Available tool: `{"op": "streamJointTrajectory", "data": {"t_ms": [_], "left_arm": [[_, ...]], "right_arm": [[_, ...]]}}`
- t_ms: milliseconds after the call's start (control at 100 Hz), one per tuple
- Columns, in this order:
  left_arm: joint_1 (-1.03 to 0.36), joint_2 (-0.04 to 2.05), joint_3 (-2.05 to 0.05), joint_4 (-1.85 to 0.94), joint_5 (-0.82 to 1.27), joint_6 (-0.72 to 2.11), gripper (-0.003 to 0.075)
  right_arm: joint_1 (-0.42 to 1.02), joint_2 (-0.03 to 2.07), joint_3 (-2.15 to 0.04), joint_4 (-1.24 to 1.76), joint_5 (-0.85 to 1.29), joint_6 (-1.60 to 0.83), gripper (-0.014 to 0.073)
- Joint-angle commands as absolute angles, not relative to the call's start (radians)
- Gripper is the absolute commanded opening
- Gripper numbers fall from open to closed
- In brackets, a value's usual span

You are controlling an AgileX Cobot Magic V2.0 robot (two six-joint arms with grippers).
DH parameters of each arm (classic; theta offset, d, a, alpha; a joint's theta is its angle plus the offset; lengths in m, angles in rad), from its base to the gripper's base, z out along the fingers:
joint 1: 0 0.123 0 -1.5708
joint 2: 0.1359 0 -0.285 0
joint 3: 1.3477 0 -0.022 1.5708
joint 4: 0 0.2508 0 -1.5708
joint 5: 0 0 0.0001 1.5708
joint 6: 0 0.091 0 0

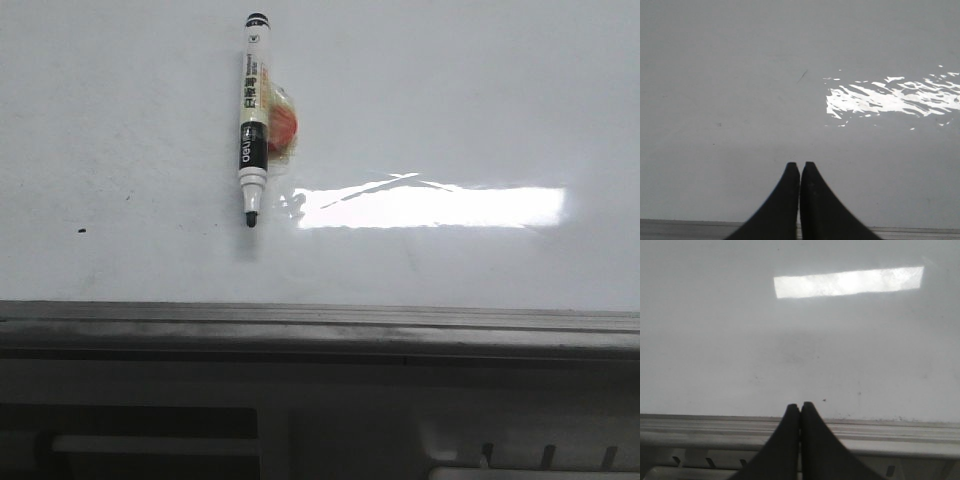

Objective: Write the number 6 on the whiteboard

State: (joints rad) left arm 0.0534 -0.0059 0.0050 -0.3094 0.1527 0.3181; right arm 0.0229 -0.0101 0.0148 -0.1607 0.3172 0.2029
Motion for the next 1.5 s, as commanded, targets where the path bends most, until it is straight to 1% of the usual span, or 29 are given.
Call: {"op": "streamJointTrajectory", "data": {"t_ms": [0, 130, 230, 340, 490, 610, 740, 850, 960, 1050, 1170, 1220, 1240, 1270, 1290, 1340, 1390, 1410, 1450, 1490], "left_arm": [[0.051, -0.036, 0.048, -0.342, 0.068, 0.305, -0.0019], [0.051, -0.036, 0.048, -0.532, 0.068, 0.305, -0.0019], [0.051, -0.036, 0.048, -0.654, 0.037, 0.305, -0.0019], [0.051, -0.036, 0.048, -0.807, 0.008, 0.305, -0.0019], [0.051, -0.036, 0.048, -0.908, 0.008, 0.305, -0.0019], [0.051, -0.036, 0.048, -0.925, 0.0, 0.305, -0.0019], [0.051, -0.036, 0.037, -1.065, 0.0, 0.305, -0.0019], [0.051, -0.032, -0.017, -1.04, 0.065, 0.309, -0.0019], [0.051, 0.008, -0.124, -0.863, 0.17, 0.309, -0.0019], [0.051, 0.098, -0.24, -0.685, 0.292, 0.309, -0.0019], [0.049, 0.261, -0.386, -0.556, 0.425, 0.318, -0.0011], [0.018, 0.311, -0.428, -0.537, 0.438, 0.346, 0.003], [0.002, 0.329, -0.444, -0.537, 0.441, 0.364, 0.006], [-0.019, 0.36, -0.464, -0.537, 0.457, 0.394, 0.0125], [-0.034, 0.373, -0.477, -0.537, 0.467, 0.417, 0.0155], [-0.068, 0.43, -0.505, -0.537, 0.502, 0.451, 0.0282], [-0.109, 0.481, -0.522, -0.54, 0.51, 0.452, 0.0372], [-0.129, 0.503, -0.527, -0.544, 0.51, 0.452, 0.0399], [-0.172, 0.541, -0.538, -0.544, 0.51, 0.452, 0.0422], [-0.208, 0.587, -0.548, -0.557, 0.51, 0.452, 0.0419]], "right_arm": [[0.02, -0.029, 0.041, -0.164, 0.275, 0.195, -0.0054], [0.02, -0.029, 0.041, -0.154, 0.193, 0.197, -0.0054], [0.02, -0.029, 0.041, -0.017, 0.067, 0.208, -0.0054], [0.02, -0.029, 0.041, 0.095, -0.022, 0.208, -0.0054], [0.02, -0.029, 0.041, 0.279, -0.084, 0.208, -0.0054], [0.02, -0.029, 0.041, 0.296, -0.144, 0.208, -0.0054], [0.02, -0.029, 0.033, 0.345, -0.186, 0.211, -0.0054], [0.02, -0.029, -0.03, 0.336, -0.117, 0.211, -0.0054], [0.02, -0.028, -0.131, 0.206, 0.03, 0.209, -0.0053], [0.02, -0.008, -0.211, 0.096, 0.151, 0.209, -0.0053], [0.022, 0.052, -0.303, 0.078, 0.251, 0.194, -0.0051], [0.022, 0.083, -0.326, 0.078, 0.27, 0.189, -0.0036], [0.024, 0.095, -0.334, 0.078, 0.274, 0.189, -0.0022], [0.023, 0.112, -0.342, 0.078, 0.278, 0.189, 0.0002], [0.023, 0.123, -0.346, 0.08, 0.282, 0.189, 0.0024], [0.023, 0.146, -0.358, 0.08, 0.286, 0.189, 0.0088], [0.023, 0.167, -0.366, 0.082, 0.293, 0.189, 0.0176], [0.023, 0.175, -0.369, 0.082, 0.296, 0.189, 0.0198], [0.023, 0.191, -0.372, 0.086, 0.307, 0.189, 0.0262], [0.023, 0.205, -0.375, 0.096, 0.315, 0.189, 0.0316]]}}
